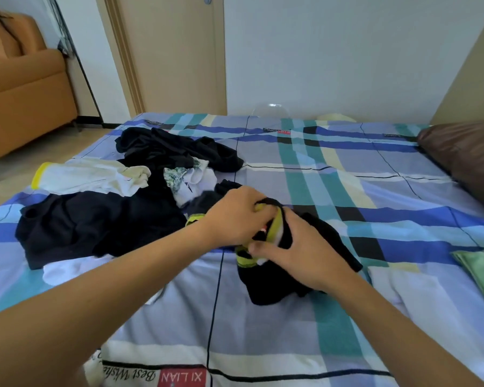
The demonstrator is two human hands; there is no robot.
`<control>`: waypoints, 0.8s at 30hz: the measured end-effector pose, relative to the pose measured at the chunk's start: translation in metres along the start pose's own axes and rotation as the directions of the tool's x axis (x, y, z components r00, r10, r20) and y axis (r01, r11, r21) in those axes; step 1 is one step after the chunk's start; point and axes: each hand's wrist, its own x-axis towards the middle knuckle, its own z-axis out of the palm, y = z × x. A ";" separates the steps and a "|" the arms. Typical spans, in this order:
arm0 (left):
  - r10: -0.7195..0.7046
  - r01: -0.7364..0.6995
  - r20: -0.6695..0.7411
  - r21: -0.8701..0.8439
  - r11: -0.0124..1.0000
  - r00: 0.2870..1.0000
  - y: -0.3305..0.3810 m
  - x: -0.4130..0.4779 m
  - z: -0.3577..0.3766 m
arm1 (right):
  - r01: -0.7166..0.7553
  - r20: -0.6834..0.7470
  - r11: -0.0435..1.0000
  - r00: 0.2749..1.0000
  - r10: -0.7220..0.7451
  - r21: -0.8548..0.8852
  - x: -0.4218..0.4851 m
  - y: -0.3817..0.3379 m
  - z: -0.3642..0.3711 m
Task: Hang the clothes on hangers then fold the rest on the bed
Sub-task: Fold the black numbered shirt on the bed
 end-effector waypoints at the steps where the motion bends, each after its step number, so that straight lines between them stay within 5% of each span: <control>1: 0.032 -0.032 -0.007 0.029 0.999 0.999 0.010 -0.002 0.003 | 0.005 -0.057 1.000 0.998 -0.006 -0.031 0.000 0.001 0.002; 5: 0.073 -0.058 -0.058 0.229 0.972 0.996 0.012 -0.012 0.007 | -0.097 -0.388 0.973 0.922 0.009 -0.209 0.006 0.013 -0.017; 8: -0.019 0.040 -0.054 0.434 0.900 0.998 -0.013 -0.022 0.010 | -0.162 -0.459 0.953 0.888 0.028 -0.256 0.004 0.019 -0.034; 10: -0.080 0.062 0.007 0.571 0.819 0.997 -0.030 -0.027 0.014 | -0.208 -0.355 0.949 0.928 0.115 -0.237 0.000 0.019 -0.036; 14: -0.177 -0.043 0.253 0.676 0.735 0.951 -0.058 -0.029 0.032 | -0.251 0.081 0.967 0.964 0.253 -0.035 -0.020 0.004 -0.027; 17: -0.218 -0.012 0.411 0.490 0.872 0.885 -0.067 -0.029 0.047 | -0.312 0.341 0.939 0.906 0.250 0.142 -0.033 -0.005 -0.021; 19: -0.220 0.101 0.404 0.295 0.950 0.888 -0.065 -0.029 0.049 | -0.210 0.377 0.975 0.911 0.166 0.079 -0.034 -0.002 -0.020; 22: -0.215 0.194 0.179 0.125 0.973 0.960 -0.063 -0.027 0.045 | -0.090 0.241 0.985 0.963 0.124 -0.149 -0.027 0.013 -0.029; 24: -0.268 0.275 0.109 -0.053 0.960 0.957 -0.048 -0.028 0.035 | -0.118 0.049 0.900 0.987 0.152 -0.419 -0.019 0.023 -0.037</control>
